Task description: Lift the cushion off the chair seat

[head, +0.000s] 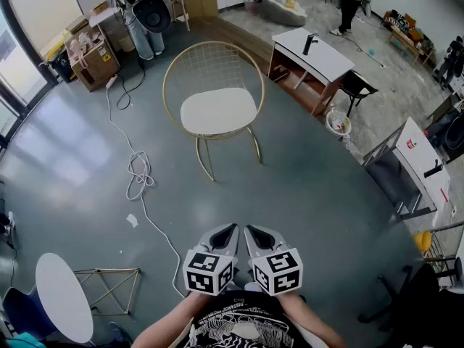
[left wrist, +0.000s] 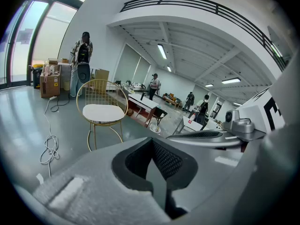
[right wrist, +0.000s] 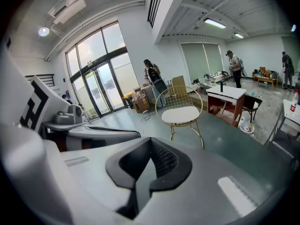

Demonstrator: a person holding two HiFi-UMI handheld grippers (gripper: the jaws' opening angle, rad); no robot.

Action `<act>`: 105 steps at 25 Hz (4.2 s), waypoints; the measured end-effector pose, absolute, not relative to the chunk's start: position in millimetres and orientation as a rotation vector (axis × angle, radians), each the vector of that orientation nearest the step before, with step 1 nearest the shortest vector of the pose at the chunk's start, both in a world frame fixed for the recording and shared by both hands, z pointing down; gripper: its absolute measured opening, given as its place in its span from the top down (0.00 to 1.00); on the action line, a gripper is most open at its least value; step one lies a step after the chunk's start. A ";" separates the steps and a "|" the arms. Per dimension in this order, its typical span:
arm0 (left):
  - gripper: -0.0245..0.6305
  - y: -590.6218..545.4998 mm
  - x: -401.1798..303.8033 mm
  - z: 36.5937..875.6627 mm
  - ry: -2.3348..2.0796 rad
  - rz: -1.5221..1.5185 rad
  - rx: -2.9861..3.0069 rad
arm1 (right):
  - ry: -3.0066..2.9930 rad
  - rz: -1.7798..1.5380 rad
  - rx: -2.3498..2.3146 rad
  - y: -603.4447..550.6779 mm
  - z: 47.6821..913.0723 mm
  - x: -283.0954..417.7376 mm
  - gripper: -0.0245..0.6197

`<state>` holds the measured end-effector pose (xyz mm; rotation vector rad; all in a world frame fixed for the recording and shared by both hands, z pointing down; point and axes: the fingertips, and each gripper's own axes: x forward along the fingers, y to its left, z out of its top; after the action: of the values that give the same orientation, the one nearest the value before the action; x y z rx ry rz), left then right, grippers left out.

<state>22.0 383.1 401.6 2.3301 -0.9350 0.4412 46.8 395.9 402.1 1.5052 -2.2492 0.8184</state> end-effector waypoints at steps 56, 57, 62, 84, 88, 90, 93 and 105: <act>0.97 186.7 127.3 425.2 -1.164 0.397 2.222 | -2.375 0.910 1.290 201.1 428.2 158.3 0.96; 0.97 176.8 127.8 425.4 -1.157 0.387 2.224 | -2.369 0.899 1.296 192.7 427.0 159.1 0.96; 0.97 120.0 127.5 423.6 -1.109 0.353 2.247 | -2.328 0.870 1.327 139.8 425.7 158.3 0.96; 0.97 -14.7 49.2 471.3 -0.959 -0.130 1.947 | -2.147 0.747 1.069 6.5 446.9 86.5 0.96; 0.97 -30.5 41.9 485.9 -1.015 -0.220 1.887 | -2.174 0.712 0.970 -15.6 456.3 80.8 0.96; 0.97 -35.2 39.9 496.8 -1.046 -0.261 1.857 | -2.186 0.694 0.896 -24.2 465.5 75.8 0.96; 0.96 -44.1 37.6 517.3 -1.120 -0.346 1.765 | -2.206 0.669 0.724 -35.1 479.1 67.2 0.96; 0.92 -58.7 27.8 602.6 -1.268 -0.536 1.515 | -2.240 0.617 0.402 -65.5 529.9 55.3 0.96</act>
<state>27.8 -58.7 602.6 1.5150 -1.2679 -0.5360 55.3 -65.5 529.9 0.4020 -2.2396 0.6173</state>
